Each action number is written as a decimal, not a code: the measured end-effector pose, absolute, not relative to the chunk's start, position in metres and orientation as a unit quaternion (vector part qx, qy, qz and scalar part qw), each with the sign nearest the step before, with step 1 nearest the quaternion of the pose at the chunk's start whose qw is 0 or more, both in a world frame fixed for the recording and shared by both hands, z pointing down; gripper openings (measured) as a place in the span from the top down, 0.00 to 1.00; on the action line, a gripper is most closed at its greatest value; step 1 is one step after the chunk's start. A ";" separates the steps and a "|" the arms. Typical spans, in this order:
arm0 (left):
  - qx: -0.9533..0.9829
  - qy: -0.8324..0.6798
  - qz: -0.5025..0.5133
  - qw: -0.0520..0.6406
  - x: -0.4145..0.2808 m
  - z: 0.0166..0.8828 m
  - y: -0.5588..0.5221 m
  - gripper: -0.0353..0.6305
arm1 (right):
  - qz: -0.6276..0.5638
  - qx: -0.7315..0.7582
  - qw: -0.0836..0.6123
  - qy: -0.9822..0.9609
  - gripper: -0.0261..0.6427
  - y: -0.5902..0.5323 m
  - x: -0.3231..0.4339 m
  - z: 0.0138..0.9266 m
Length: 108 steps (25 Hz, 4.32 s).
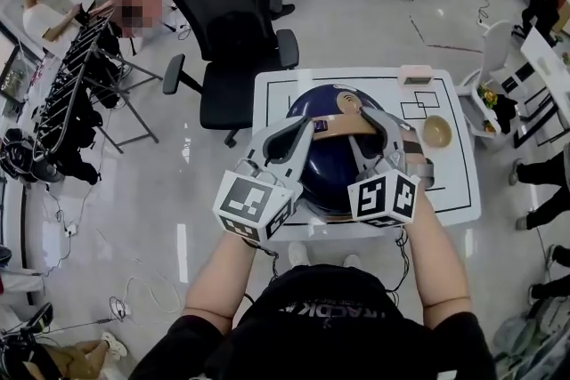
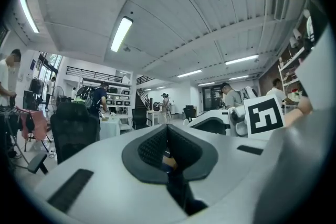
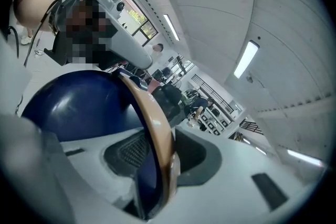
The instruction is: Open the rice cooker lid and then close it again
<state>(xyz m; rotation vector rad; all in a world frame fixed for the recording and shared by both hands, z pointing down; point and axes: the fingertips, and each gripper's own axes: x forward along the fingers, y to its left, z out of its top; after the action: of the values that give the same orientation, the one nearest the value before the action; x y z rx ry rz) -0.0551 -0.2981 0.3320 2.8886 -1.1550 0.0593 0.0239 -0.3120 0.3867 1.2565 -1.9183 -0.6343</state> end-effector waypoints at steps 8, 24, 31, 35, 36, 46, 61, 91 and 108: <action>0.936 -0.347 0.041 0.034 -0.055 0.358 -0.310 0.94 | -0.250 0.491 0.392 -0.737 0.74 -0.315 0.017 0.398; 0.939 -0.333 0.058 0.072 -0.067 0.395 -0.315 0.94 | -0.263 0.472 0.436 -0.720 0.72 -0.314 -0.002 0.421; 0.936 -0.336 0.066 0.078 -0.067 0.408 -0.314 0.94 | -0.269 0.464 0.446 -0.717 0.71 -0.313 -0.005 0.430; 0.936 -0.337 0.065 0.083 -0.068 0.413 -0.314 0.94 | -0.269 0.463 0.451 -0.715 0.71 -0.313 -0.006 0.433; 0.935 -0.337 0.064 0.084 -0.068 0.413 -0.315 0.94 | -0.268 0.463 0.451 -0.715 0.71 -0.312 -0.007 0.433; 0.933 -0.342 0.064 0.086 -0.070 0.411 -0.314 0.94 | -0.296 0.452 0.461 -0.704 0.71 -0.311 -0.008 0.432; 0.921 -0.385 0.019 0.064 -0.060 0.376 -0.290 0.81 | -0.236 0.460 0.342 -0.785 0.71 -0.276 0.015 0.406; 0.852 -0.520 0.038 0.055 -0.042 0.376 -0.099 0.94 | 0.059 0.287 -0.028 -0.956 0.96 -0.130 0.033 0.355; 0.903 -0.427 0.012 0.045 -0.081 0.361 -0.005 0.94 | 0.045 0.408 -0.007 -0.912 0.96 -0.019 0.003 0.357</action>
<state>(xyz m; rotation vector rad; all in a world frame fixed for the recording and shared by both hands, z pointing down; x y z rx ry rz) -0.0813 -0.0047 0.3614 2.7586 -1.3043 0.0373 0.0033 -0.0187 0.3569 1.2883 -2.8766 0.1406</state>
